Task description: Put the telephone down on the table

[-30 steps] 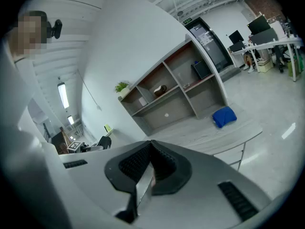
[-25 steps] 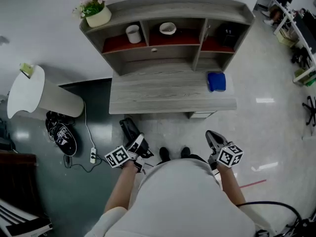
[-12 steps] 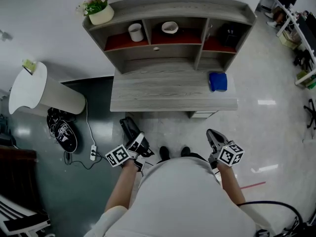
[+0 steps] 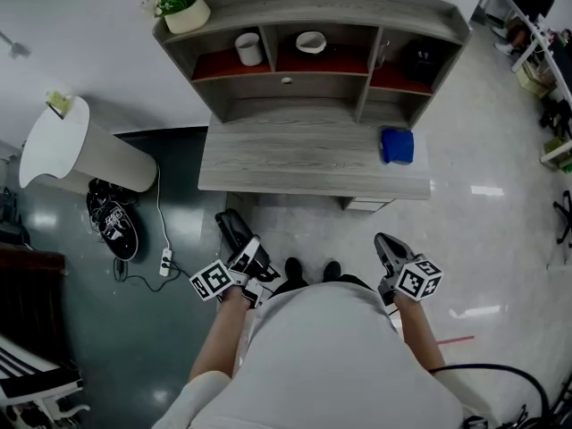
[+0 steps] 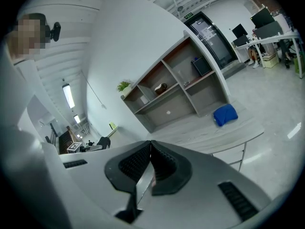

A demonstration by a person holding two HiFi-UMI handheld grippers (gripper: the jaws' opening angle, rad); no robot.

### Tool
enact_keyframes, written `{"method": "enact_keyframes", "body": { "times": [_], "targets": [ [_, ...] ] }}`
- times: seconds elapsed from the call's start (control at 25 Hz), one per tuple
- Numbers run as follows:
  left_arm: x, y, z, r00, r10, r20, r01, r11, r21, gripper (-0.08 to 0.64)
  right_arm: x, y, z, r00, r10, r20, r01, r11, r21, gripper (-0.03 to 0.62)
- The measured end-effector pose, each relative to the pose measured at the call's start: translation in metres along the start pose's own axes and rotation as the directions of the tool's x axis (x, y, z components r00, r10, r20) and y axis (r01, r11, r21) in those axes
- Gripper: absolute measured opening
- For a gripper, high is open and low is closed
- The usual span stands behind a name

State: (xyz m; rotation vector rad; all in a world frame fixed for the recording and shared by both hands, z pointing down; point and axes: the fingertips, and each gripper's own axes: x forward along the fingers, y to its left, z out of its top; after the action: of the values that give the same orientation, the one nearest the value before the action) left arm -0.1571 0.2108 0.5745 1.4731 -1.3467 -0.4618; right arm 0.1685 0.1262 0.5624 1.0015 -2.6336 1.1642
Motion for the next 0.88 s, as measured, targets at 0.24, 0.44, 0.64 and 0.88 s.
{"method": "enact_keyframes", "body": {
  "times": [0.24, 0.44, 0.64, 0.88],
  "targets": [
    [-0.005, -0.007, -0.013, 0.999, 0.008, 0.044, -0.007, 1.000, -0.012, 0.288, -0.008, -0.014, -0.005, 0.999, 0.031, -0.035, -0.032, 0.999, -0.008, 0.017],
    [-0.007, -0.005, -0.025, 0.998, 0.027, 0.062, -0.026, 1.000, -0.014, 0.288, -0.015, -0.026, -0.007, 0.999, 0.032, -0.044, -0.032, 0.999, -0.005, 0.017],
    [0.001, -0.005, -0.026, 0.998, 0.030, 0.062, -0.029, 0.999, -0.027, 0.288, -0.012, -0.033, -0.003, 0.998, 0.031, -0.046, -0.031, 0.999, 0.005, 0.017],
    [0.022, -0.003, -0.018, 0.999, 0.012, 0.036, -0.011, 1.000, -0.025, 0.288, -0.003, -0.041, -0.001, 0.999, 0.013, -0.049, -0.012, 1.000, 0.010, 0.017]
  ]
}}
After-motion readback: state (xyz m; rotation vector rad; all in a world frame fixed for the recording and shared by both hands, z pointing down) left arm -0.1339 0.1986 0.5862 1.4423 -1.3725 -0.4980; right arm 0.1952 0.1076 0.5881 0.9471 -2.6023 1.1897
